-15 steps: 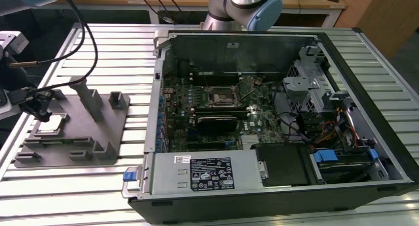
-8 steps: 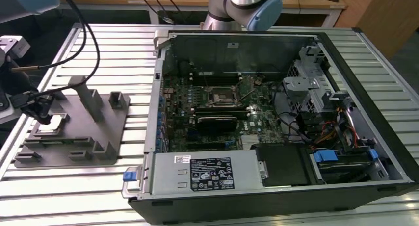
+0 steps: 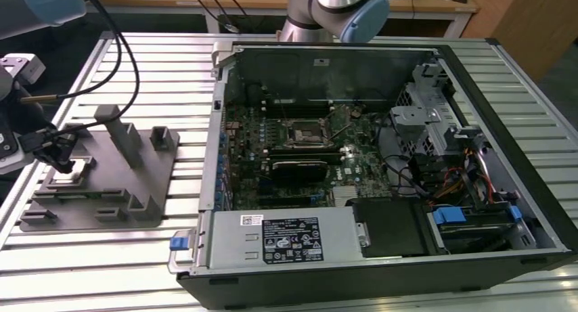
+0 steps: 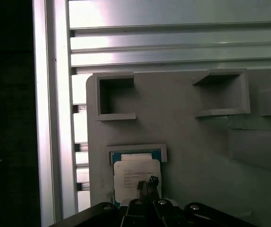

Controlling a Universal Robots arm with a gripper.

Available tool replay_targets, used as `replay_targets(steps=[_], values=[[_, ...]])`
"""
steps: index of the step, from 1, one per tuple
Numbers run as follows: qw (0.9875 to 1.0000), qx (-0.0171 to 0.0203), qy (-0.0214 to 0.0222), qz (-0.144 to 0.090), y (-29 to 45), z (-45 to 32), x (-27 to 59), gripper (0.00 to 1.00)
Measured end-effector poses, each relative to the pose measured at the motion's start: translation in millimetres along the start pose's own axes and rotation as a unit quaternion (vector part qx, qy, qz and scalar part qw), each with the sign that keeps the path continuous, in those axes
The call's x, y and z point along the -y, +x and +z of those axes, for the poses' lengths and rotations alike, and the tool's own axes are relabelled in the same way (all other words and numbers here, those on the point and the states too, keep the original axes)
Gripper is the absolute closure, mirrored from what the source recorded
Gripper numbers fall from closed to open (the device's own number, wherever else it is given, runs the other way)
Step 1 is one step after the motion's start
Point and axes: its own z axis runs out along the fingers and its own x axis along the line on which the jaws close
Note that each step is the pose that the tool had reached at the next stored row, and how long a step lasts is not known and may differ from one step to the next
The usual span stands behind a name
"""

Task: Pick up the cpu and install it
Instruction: 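Pick up the cpu and move it towards the insertion slot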

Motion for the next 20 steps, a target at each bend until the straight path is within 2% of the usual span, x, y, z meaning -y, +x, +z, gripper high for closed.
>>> replay_targets(steps=[10, 11, 12, 14, 17, 20], values=[[1.0000, 0.0000, -0.0001, 0.000, 0.2, 1.2, -1.2, 0.89], [1.0000, 0.0000, -0.0001, 0.000, 0.2, 1.2, -1.2, 0.83], [1.0000, 0.0000, -0.0001, 0.000, 0.2, 1.2, -1.2, 0.83], [1.0000, 0.0000, -0.0001, 0.000, 0.2, 1.2, -1.2, 0.71], [1.0000, 0.0000, -0.0001, 0.000, 0.2, 1.2, -1.2, 0.65], [1.0000, 0.0000, -0.0001, 0.000, 0.2, 1.3, -1.2, 0.47]])
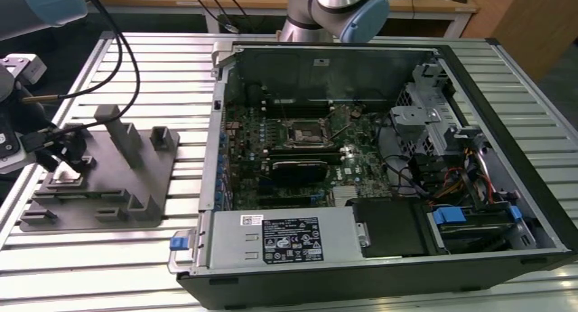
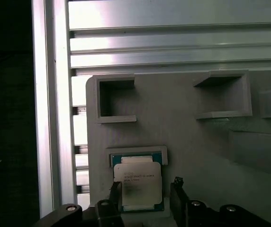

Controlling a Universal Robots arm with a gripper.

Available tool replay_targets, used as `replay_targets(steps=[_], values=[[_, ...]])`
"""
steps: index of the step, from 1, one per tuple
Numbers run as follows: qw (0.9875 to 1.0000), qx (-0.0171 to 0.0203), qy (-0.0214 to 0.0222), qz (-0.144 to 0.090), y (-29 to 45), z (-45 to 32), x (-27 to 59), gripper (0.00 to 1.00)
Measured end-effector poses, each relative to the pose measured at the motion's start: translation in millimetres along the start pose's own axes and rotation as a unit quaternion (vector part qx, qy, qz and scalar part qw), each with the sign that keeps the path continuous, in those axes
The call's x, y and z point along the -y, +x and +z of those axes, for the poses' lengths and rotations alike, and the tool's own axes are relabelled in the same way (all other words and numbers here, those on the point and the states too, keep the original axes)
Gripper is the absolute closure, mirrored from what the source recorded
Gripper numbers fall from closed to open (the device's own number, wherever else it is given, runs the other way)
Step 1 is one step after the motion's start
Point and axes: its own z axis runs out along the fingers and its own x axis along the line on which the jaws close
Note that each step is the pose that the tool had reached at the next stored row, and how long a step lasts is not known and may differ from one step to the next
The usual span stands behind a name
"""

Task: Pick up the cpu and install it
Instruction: 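Pick up the cpu and move it towards the insertion slot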

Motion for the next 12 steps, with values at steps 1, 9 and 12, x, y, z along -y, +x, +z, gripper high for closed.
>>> replay_targets(steps=[1, 9, 12], values=[[1.0000, 0.0000, 0.0000, 0.000, 0.0, 0.0, 0.0, 0.47], [1.0000, 0.0000, 0.0000, 0.000, 2.5, 3.9, -0.6, 0.41], [1.0000, 0.0001, 0.0000, 0.000, 4.3, 6.7, -1.8, 0.41]])
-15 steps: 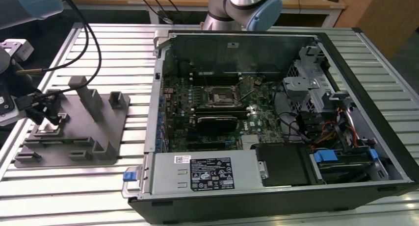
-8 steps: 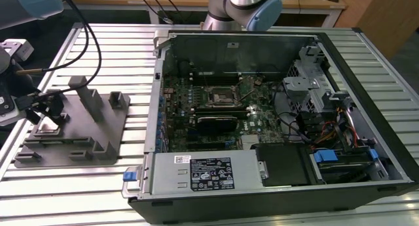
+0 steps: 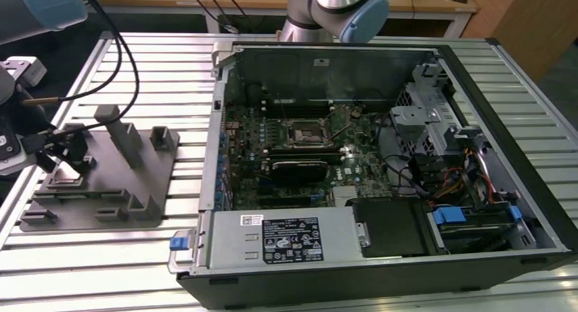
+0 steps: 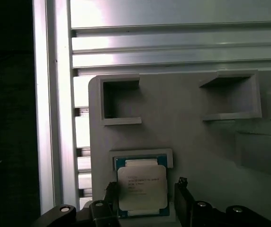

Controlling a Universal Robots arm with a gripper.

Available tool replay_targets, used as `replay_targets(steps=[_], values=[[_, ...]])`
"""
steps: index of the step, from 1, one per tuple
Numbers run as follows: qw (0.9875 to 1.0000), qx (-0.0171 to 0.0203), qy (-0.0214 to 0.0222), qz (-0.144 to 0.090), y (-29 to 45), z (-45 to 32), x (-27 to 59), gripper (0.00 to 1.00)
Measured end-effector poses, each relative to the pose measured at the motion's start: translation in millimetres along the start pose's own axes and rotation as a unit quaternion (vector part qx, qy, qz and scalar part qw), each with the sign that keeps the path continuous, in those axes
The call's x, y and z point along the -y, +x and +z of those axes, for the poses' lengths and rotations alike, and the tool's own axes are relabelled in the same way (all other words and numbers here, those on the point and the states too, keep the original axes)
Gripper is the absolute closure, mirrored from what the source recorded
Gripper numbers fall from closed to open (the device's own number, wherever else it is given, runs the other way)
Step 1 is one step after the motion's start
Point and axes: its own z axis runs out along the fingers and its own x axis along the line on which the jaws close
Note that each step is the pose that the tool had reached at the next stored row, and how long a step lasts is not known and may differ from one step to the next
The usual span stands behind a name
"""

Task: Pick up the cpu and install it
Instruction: 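Pick up the cpu and move it towards the insertion slot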

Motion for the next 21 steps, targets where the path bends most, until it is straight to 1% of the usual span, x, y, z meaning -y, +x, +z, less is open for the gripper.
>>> replay_targets(steps=[7, 12, 21], values=[[1.0000, -0.0001, 0.0000, 0.000, 1.0, 5.5, -2.5, 0.41], [1.0000, 0.0000, 0.0000, 0.000, 2.7, 8.0, -2.6, 0.41], [1.0000, -0.0002, 0.0000, -0.001, 3.0, 12.9, -2.5, 0.41]])
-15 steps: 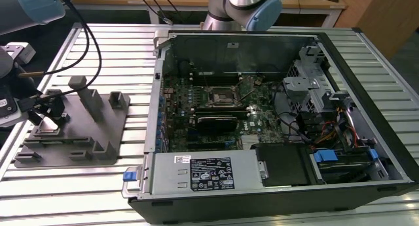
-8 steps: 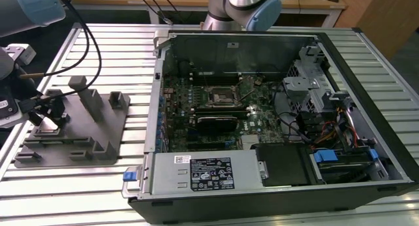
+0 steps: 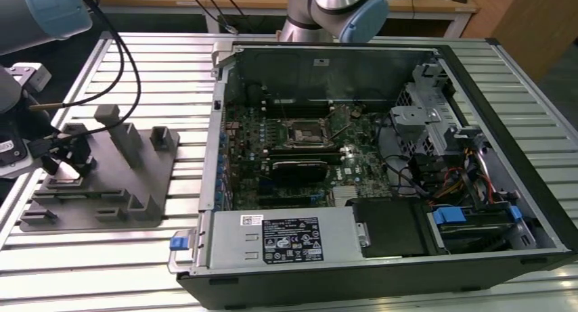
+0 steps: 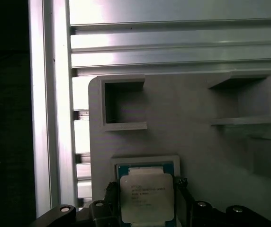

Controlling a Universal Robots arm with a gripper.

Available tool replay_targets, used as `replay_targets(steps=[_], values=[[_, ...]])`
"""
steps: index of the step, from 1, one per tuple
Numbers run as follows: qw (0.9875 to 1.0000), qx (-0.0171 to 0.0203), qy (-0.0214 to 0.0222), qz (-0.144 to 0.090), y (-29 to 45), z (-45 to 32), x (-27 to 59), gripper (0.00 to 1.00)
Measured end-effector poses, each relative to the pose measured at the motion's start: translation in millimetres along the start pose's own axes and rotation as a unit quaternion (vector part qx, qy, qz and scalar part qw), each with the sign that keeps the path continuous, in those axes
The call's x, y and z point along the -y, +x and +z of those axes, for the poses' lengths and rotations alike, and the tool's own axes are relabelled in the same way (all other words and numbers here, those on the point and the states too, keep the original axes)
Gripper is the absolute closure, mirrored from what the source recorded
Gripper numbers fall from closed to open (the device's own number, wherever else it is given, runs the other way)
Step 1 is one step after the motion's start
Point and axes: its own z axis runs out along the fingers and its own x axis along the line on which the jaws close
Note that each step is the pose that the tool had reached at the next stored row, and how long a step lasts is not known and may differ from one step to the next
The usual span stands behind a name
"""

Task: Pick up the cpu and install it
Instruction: 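Pick up the cpu and move it towards the insertion slot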

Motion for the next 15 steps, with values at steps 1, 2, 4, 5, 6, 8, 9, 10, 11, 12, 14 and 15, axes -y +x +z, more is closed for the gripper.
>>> replay_targets(steps=[1, 2, 4, 5, 6, 8, 9, 10, 11, 12, 14, 15], values=[[1.0000, -0.0001, 0.0000, 0.000, 0.0, 0.3, 0.0, 0.41], [1.0000, -0.0001, 0.0000, -0.001, 0.0, 0.6, 0.0, 0.41], [1.0000, -0.0002, -0.0001, -0.004, 0.0, 1.0, 0.0, 0.41], [1.0000, -0.0003, -0.0002, -0.006, 0.0, 1.2, 0.0, 0.41], [1.0000, -0.0004, -0.0004, -0.008, 0.1, 1.3, -0.1, 0.41], [0.9999, -0.0007, -0.0009, -0.014, 0.1, 1.5, -0.1, 0.41], [0.9999, -0.0008, -0.0012, -0.017, 0.1, 1.5, -0.2, 0.41], [0.9998, -0.0010, -0.0015, -0.019, 0.1, 1.6, -0.2, 0.41], [0.9998, -0.0010, -0.0016, -0.021, 0.1, 1.5, -0.1, 0.41], [0.9998, -0.0011, -0.0016, -0.021, 0.1, 1.5, -0.1, 0.41], [0.9998, -0.0011, -0.0016, -0.021, 0.1, 1.6, -0.1, 0.41], [0.9998, -0.0011, -0.0016, -0.021, 0.1, 1.6, -0.1, 0.41]])
